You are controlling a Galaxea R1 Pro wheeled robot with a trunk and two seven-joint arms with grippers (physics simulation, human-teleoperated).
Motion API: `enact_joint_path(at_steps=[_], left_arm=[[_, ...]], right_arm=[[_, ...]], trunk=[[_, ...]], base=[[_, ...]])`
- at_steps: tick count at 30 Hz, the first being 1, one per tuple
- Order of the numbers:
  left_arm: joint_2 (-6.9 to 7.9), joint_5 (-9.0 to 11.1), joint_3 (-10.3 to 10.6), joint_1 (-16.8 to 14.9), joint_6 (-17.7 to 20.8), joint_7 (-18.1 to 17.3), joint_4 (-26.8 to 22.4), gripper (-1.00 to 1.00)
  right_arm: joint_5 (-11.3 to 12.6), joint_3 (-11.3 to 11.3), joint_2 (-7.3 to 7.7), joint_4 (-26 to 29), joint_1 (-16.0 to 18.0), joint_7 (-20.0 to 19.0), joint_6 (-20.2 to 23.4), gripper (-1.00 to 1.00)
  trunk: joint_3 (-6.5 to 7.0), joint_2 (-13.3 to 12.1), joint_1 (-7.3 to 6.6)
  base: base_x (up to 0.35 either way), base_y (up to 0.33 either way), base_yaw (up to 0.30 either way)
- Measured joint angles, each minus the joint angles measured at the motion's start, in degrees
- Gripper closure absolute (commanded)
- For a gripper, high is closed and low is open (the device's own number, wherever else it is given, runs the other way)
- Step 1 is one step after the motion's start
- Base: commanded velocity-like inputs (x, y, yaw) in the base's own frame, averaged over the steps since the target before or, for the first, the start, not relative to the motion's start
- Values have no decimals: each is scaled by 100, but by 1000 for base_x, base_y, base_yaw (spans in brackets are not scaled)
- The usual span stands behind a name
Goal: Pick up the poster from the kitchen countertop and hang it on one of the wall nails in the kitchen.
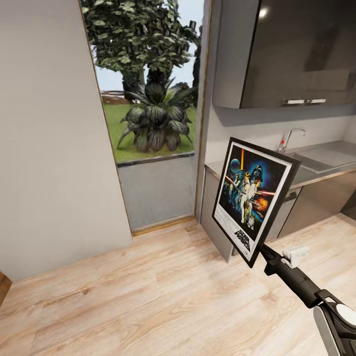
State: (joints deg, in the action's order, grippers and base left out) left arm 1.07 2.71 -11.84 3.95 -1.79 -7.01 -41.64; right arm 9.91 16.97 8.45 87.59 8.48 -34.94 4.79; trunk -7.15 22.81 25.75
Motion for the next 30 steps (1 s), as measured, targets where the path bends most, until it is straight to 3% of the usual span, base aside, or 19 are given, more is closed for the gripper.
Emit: enact_joint_path(at_steps=[14,30], left_arm=[[0,0,1,1,-1,0,0,-100],[1,0,3,1,-3,1,3,-100]], right_arm=[[0,0,0,0,0,0,-1,100],[-9,-23,0,7,0,1,-1,100]], trunk=[[0,-1,2],[0,0,0]], base=[[-92,277,23],[-9,12,282]])
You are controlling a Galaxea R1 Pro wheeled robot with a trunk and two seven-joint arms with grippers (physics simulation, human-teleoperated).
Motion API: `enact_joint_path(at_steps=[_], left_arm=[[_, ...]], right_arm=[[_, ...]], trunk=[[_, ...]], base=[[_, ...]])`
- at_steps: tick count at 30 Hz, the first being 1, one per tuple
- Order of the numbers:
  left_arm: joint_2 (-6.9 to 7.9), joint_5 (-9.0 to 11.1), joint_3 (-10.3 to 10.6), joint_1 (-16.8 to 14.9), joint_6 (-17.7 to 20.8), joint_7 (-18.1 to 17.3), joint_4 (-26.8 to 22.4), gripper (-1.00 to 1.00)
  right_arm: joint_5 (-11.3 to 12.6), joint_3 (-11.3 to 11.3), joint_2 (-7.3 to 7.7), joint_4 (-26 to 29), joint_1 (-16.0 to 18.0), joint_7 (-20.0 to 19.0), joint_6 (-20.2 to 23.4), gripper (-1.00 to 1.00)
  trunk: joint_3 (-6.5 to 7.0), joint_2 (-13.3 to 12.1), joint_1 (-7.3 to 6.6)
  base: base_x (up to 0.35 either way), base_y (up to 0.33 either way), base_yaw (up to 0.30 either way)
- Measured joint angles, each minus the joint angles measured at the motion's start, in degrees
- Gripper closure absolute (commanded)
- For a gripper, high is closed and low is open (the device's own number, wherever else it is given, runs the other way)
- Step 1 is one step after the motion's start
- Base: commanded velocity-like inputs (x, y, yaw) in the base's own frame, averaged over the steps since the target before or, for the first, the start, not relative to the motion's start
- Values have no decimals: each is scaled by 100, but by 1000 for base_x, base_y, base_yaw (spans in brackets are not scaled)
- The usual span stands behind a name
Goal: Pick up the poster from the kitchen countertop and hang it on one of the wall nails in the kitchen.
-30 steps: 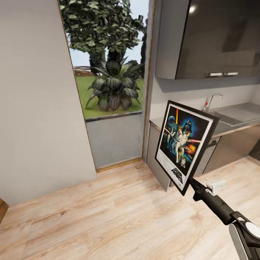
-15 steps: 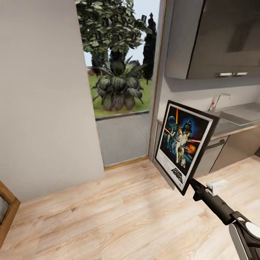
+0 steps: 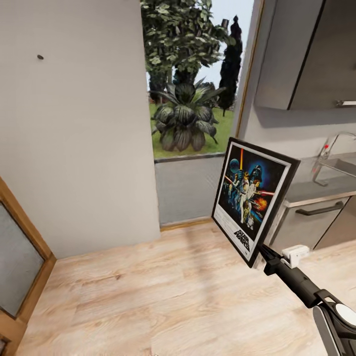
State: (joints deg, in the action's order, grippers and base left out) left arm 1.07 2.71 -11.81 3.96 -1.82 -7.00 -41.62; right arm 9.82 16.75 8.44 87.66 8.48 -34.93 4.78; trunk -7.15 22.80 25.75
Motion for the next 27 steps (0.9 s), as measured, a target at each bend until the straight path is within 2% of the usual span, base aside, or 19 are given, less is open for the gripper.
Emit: enact_joint_path(at_steps=[15,27], left_arm=[[0,0,-1,0,0,-2,0,-100],[-1,0,-3,1,3,-7,-3,-100]], right_arm=[[-9,-3,0,3,0,-1,0,100],[-9,-4,0,2,0,-1,0,100]], trunk=[[0,0,0],[0,0,0]], base=[[0,8,291],[0,264,265]])
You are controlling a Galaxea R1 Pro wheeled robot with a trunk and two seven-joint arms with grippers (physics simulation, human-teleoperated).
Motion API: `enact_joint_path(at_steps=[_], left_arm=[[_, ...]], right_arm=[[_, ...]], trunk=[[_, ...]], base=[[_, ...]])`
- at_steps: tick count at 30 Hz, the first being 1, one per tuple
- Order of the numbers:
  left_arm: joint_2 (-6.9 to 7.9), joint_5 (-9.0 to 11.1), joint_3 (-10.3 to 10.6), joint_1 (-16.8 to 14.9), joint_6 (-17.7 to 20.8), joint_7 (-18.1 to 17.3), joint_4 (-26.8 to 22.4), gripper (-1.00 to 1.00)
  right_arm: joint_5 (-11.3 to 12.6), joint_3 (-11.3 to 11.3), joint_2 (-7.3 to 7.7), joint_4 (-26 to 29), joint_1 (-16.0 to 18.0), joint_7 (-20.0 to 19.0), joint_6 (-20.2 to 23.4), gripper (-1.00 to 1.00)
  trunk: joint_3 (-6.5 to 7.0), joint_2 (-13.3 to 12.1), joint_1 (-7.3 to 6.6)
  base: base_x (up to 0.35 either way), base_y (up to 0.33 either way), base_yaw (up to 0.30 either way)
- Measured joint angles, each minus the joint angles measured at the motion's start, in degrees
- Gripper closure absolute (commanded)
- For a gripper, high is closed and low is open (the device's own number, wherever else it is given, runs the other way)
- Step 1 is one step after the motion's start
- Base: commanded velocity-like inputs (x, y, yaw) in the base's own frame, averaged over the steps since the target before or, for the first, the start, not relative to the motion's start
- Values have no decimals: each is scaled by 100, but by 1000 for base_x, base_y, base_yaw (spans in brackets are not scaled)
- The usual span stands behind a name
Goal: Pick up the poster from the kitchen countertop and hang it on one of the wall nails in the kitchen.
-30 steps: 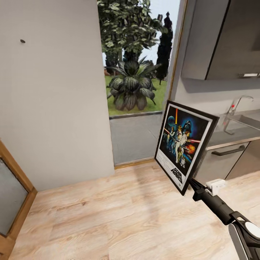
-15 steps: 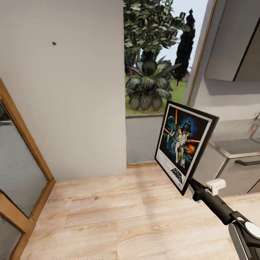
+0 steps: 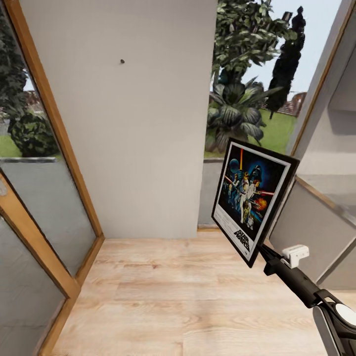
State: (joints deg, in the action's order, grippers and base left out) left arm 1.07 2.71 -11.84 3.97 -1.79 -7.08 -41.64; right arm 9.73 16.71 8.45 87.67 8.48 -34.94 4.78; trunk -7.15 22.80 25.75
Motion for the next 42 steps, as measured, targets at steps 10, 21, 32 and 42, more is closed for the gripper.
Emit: enact_joint_path(at_steps=[10,21,32,42], left_arm=[[0,0,5,0,2,0,0,-100],[0,0,9,0,4,6,1,-100],[1,0,3,-1,-2,7,4,-100],[1,0,1,-1,-3,7,3,-100]], right_arm=[[5,0,0,0,0,0,0,100],[8,0,0,0,0,0,0,100],[9,1,0,2,-1,-14,3,100],[11,-5,-1,2,0,-22,7,100]], trunk=[[0,1,-2],[0,1,-3],[10,0,0],[42,0,0]], base=[[57,303,33],[246,261,1],[56,15,-94],[1,0,-160]])
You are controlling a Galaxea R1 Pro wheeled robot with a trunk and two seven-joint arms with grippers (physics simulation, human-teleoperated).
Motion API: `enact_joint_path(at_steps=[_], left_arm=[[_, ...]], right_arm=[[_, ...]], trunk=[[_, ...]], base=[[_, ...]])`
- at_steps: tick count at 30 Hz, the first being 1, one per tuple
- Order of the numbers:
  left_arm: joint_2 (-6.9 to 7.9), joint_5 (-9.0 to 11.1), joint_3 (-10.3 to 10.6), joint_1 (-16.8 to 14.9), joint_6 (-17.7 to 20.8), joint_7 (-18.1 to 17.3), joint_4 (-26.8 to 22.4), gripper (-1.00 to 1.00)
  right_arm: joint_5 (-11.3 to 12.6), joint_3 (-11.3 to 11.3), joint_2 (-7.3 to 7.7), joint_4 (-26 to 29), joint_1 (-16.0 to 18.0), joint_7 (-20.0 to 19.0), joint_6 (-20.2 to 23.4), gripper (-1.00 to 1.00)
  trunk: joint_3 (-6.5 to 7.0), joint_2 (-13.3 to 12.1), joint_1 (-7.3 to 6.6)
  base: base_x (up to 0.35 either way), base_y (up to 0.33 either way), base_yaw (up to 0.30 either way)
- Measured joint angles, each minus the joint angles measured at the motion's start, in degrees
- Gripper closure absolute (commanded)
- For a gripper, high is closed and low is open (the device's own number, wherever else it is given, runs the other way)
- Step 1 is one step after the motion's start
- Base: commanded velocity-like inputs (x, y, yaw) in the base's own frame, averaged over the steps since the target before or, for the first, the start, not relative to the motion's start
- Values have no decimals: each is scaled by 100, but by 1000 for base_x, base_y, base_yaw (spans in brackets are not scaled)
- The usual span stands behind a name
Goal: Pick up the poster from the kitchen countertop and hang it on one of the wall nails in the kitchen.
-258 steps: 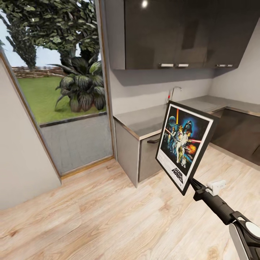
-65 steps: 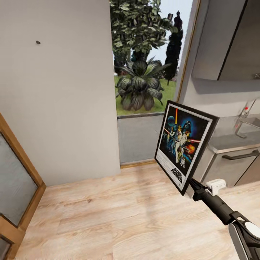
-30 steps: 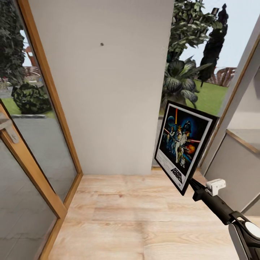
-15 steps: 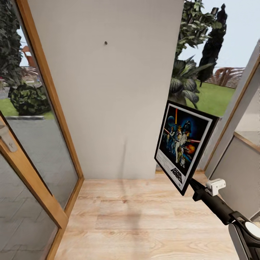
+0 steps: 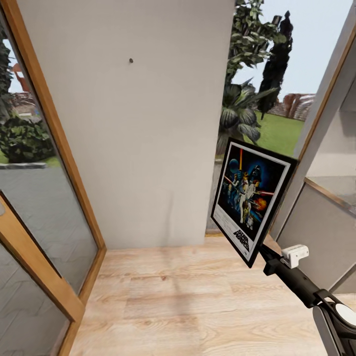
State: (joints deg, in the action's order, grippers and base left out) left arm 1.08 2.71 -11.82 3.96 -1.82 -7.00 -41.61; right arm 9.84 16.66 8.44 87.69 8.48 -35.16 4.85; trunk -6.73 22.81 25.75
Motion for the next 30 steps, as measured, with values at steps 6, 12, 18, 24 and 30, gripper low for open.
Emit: enact_joint_path(at_steps=[6,12,18,24,30], left_arm=[[11,8,-24,1,0,-8,-5,-100],[124,1,-25,0,-1,-282,52,-100],[274,0,-134,0,-43,-855,439,-100],[315,0,-190,0,-94,-949,530,-100],[324,0,-198,0,-102,-960,545,-100]], right_arm=[[-10,-617,1,62,158,-631,472,100],[13,-1626,-4,70,1062,-680,1463,100],[26,-2189,-30,71,2041,-711,2368,100],[64,-2299,-313,71,3122,-828,3493,100],[228,-2311,-386,73,4607,-1369,4856,100]], trunk=[[1,0,0],[1,0,0],[1,0,0],[2,0,0],[3,-2,1]], base=[[0,0,-2],[0,0,0],[0,0,0],[0,0,0],[0,0,0]])
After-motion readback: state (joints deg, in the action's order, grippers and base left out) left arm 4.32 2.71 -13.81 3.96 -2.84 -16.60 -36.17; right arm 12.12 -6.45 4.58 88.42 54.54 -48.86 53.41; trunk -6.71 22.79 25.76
